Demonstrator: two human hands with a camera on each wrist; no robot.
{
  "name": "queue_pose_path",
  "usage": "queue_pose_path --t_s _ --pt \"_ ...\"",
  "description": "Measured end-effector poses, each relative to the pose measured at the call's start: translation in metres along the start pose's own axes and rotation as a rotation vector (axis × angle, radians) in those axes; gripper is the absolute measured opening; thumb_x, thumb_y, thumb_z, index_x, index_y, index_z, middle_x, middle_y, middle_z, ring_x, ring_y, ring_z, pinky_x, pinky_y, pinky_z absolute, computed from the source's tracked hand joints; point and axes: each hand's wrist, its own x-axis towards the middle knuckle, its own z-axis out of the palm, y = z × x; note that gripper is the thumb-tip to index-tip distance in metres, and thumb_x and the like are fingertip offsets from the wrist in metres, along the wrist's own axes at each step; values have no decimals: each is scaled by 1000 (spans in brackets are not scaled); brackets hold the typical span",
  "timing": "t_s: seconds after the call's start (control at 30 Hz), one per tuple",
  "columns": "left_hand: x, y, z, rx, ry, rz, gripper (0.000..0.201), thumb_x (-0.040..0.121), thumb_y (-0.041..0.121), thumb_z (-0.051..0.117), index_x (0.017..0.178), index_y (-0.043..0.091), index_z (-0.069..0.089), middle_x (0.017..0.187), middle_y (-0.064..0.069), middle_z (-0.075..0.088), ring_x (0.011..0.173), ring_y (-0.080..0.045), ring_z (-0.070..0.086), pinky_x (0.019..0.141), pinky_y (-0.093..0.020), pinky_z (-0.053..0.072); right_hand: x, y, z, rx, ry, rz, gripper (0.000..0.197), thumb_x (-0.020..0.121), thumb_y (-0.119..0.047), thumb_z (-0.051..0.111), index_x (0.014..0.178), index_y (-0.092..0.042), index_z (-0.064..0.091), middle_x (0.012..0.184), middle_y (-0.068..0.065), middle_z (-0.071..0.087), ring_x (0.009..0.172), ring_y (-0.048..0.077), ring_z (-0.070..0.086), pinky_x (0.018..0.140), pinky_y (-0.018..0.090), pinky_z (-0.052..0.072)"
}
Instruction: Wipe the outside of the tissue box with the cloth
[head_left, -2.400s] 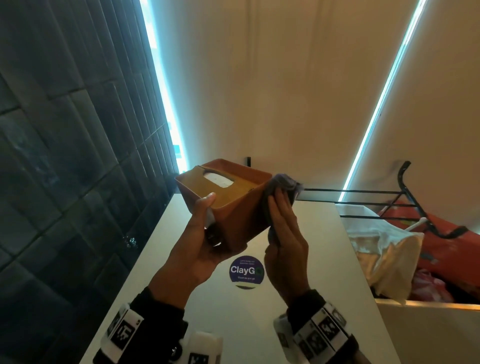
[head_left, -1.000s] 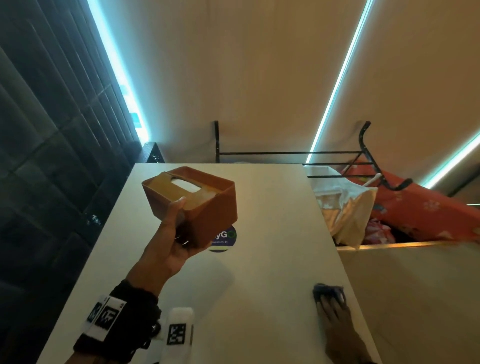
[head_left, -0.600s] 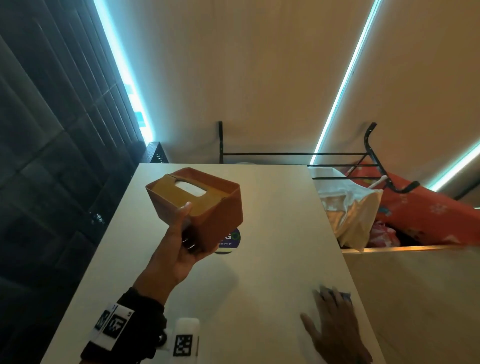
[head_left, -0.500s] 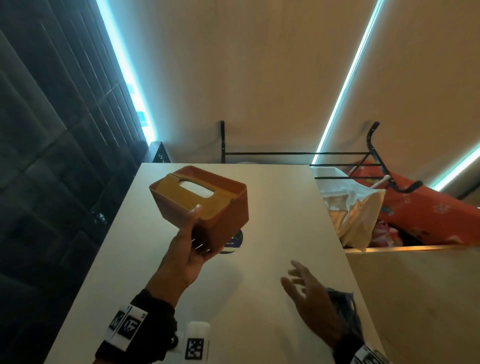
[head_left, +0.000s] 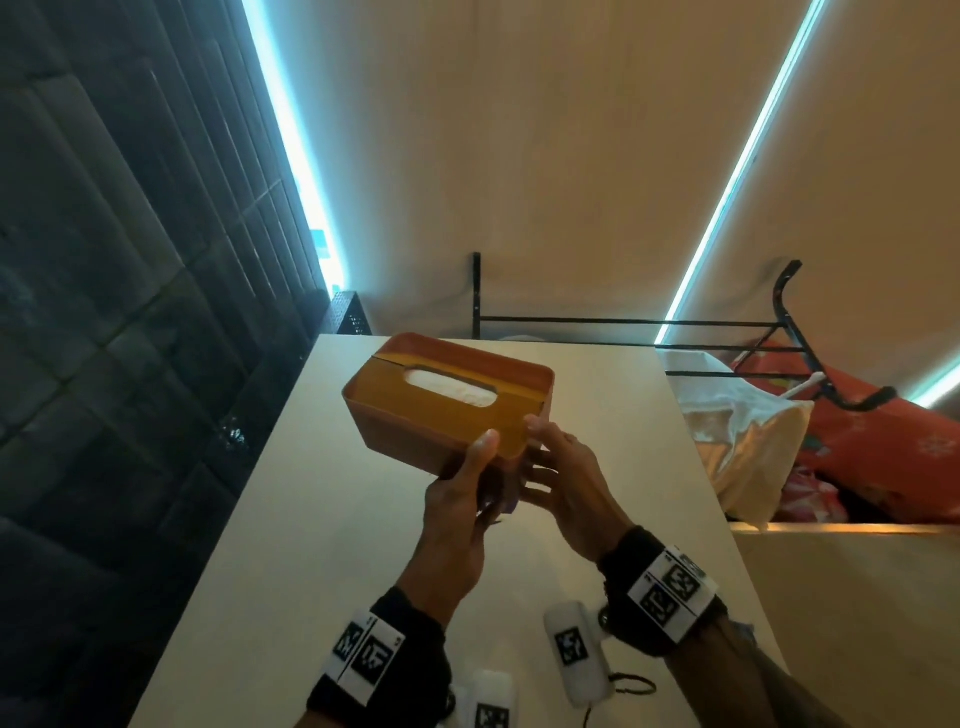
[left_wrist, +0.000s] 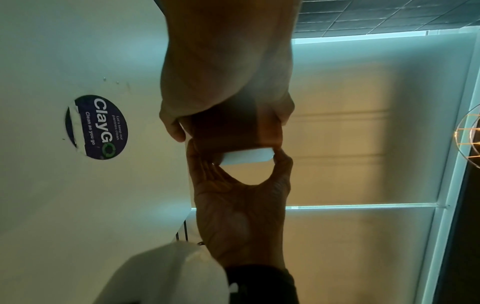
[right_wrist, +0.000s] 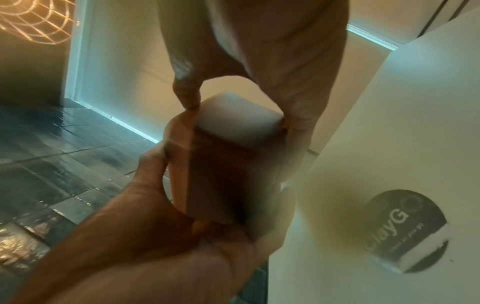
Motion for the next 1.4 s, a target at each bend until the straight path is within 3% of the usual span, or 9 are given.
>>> queue_pose_path --t_s 0.13,0.33,0.47,0.6,0.77,0.87,1.03,1.17,1.4 --pt "12 4 -15 24 -43 -98 65 78 56 55 135 28 46 124 -1 69 115 -30 63 95 -49 49 17 -2 -10 14 8 17 69 76 -58 66 131 -19 52 122 8 68 109 32 67 93 52 54" --pt "50 35 -85 -38 75 -134 75 83 71 45 136 18 46 129 -15 61 120 -37 58 105 -57 42 46 -9 -43 -19 -31 83 62 78 -51 66 128 -17 53 122 13 67 109 37 66 91 51 56" --pt "81 54 -112 138 56 -136 60 86 65 48 128 22 54 128 -12 63 119 -35 60 101 -52 48 66 -4 -60 2 -69 131 52 78 -49 65 121 -21 55 124 17 64 113 41 62 96 55 51" --pt "105 55 -121 257 -41 -137 42 86 52 54 123 32 59 129 -9 64 116 -34 64 93 -48 54 84 12 -70 52 -56 181 66 68 -51 72 123 -20 53 126 18 62 117 43 59 99 57 48" --pt "131 34 -132 308 -25 -196 44 84 48 62 123 27 62 127 -16 65 114 -37 64 99 -53 50 104 46 -77 100 64 155 34 93 -38 59 119 -16 59 127 22 60 114 44 59 98 59 46" --pt "140 17 -143 318 35 -217 50 81 48 65 124 22 63 125 -16 66 114 -36 63 101 -52 48 114 68 -75 87 110 135 34 96 -40 54 119 -17 62 126 21 62 115 43 59 98 58 46" --pt "150 2 -151 299 46 -225 51 80 44 62 123 16 64 120 -13 68 113 -29 61 100 -44 46 127 94 -72 14 157 142 38 94 -48 54 118 -21 67 117 10 71 113 31 62 100 49 47" --pt "156 -6 -158 290 16 -239 35 93 35 54 119 16 68 113 -10 72 111 -28 61 100 -42 45 137 105 -74 15 184 169 45 91 -48 56 120 -15 67 118 14 70 113 35 61 98 48 47" --pt "163 -18 -161 359 -33 -258 36 99 32 45 126 18 65 122 -6 72 121 -24 60 109 -45 42 140 117 -81 62 216 224 46 91 -46 57 119 -11 66 121 19 66 115 41 58 101 52 46"
